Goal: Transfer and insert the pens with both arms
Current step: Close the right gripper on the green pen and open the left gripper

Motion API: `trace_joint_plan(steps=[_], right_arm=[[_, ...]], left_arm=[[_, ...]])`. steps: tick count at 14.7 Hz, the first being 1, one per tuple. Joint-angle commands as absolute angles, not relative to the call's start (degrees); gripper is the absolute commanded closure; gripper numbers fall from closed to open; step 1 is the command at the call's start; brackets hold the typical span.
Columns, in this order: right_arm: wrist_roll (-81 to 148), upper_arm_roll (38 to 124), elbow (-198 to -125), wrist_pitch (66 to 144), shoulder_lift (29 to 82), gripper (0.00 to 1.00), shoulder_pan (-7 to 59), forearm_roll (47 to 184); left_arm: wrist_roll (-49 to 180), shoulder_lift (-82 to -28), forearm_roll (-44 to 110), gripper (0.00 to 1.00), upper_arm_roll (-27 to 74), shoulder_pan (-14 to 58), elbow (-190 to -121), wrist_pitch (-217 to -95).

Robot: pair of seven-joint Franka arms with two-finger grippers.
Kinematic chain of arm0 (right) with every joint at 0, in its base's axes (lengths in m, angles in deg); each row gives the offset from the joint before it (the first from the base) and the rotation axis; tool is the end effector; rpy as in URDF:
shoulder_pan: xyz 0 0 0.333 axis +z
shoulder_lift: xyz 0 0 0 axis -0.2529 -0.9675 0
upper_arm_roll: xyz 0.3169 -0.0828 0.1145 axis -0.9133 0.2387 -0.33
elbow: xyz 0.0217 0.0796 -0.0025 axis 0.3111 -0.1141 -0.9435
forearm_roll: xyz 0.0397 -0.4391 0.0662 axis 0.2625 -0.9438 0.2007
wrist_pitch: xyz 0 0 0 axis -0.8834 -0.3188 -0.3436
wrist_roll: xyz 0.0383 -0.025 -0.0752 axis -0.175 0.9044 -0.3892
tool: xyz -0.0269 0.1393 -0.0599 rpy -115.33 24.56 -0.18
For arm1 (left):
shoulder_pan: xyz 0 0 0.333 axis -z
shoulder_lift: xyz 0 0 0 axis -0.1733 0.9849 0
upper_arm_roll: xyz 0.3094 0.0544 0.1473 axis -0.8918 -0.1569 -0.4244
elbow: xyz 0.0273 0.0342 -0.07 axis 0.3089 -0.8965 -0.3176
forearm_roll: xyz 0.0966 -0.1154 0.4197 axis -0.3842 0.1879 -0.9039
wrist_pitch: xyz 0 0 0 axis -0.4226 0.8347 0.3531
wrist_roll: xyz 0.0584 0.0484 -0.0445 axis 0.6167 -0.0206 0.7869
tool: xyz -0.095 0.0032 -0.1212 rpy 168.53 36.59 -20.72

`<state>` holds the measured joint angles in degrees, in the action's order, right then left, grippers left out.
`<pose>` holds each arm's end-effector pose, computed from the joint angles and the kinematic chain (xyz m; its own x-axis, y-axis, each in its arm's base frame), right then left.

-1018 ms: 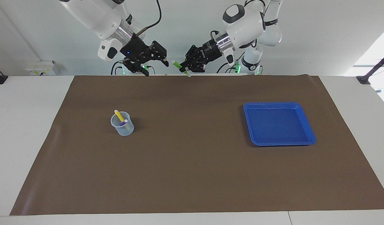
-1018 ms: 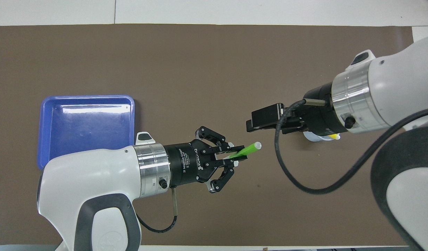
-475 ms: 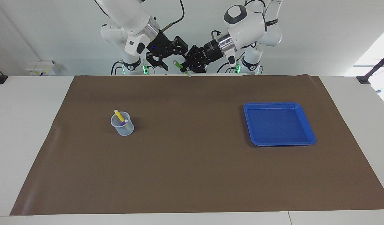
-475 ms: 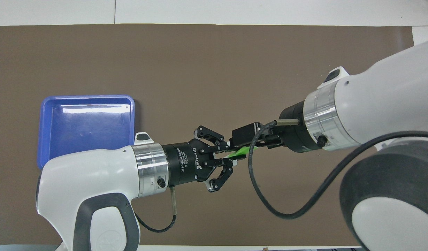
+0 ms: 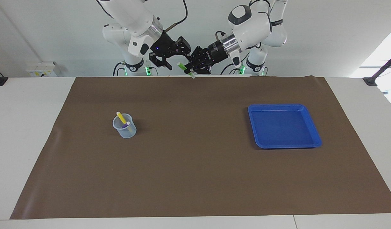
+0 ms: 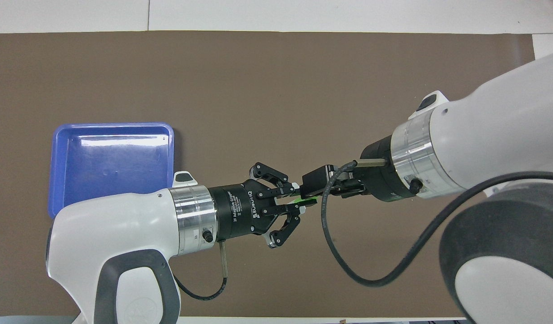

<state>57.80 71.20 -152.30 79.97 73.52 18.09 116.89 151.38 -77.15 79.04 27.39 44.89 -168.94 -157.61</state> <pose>0.5300 0.2863 0.6208 0.9856 0.0867 -0.1449 0.0039 -0.8695 -0.4939 0.4289 -0.4288 0.5373 -0.2236 0.4545 -0.8623 0.9714 0.1766 -0.1588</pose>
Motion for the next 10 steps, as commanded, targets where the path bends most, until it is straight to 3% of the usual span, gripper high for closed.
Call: trace_joint_plan(steps=[1, 2, 3, 10], right_arm=[[58.9, 70.6, -153.3, 80.4, 74.7, 0.81, 17.4, 116.9], [58.9, 70.6, -153.3, 80.6, 74.7, 0.95, 17.4, 116.9], [58.9, 70.6, -153.3, 80.7, 74.7, 1.00, 17.4, 116.8], [58.5, 70.6, -153.2, 80.7, 74.7, 1.00, 17.4, 114.4]], left_arm=[[150.2, -79.3, 80.7, 1.00, 27.1, 45.0, -171.2, -158.5], [150.2, -79.3, 80.7, 1.00, 27.1, 45.0, -171.2, -158.5], [150.2, -79.3, 81.0, 1.00, 27.1, 45.0, -171.2, -158.5], [150.2, -79.3, 81.2, 1.00, 27.1, 45.1, -171.2, -159.0]])
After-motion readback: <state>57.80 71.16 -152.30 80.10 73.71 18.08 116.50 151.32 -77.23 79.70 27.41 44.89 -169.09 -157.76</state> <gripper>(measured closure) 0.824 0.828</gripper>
